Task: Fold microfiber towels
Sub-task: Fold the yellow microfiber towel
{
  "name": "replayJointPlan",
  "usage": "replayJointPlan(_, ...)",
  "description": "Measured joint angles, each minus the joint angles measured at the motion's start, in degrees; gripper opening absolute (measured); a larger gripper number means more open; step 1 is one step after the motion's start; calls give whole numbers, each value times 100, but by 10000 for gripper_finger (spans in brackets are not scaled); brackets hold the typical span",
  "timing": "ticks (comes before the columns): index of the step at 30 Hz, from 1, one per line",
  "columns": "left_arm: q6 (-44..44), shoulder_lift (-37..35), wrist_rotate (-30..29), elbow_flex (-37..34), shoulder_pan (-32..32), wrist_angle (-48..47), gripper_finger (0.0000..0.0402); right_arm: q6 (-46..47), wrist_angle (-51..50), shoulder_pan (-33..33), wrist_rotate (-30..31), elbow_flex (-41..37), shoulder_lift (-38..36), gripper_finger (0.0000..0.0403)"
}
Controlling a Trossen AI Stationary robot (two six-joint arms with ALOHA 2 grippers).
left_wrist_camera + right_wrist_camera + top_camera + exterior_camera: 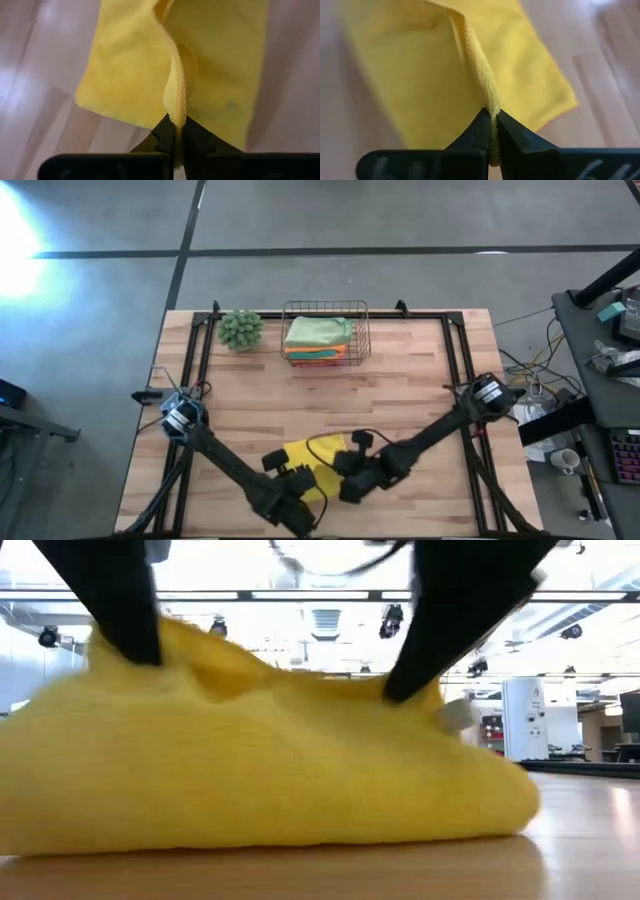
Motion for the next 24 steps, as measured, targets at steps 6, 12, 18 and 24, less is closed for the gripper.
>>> replayJointPlan(6, 7, -4, -8, -396, 320, -14, 1, -279, 93, -501, -77, -202, 136, 9)
replayJointPlan(12, 55, -11, 6, -721, 575, -44, 1, -691, 203, -804, -302, -289, 136, 9)
replayJointPlan(18, 58, -11, 106, -857, 633, -16, 1, -970, 274, -940, -408, -300, 193, 12)
replayJointPlan(24, 64, -11, 44, -1009, 662, -14, 26, -1131, 371, -979, -403, -298, 193, 52)
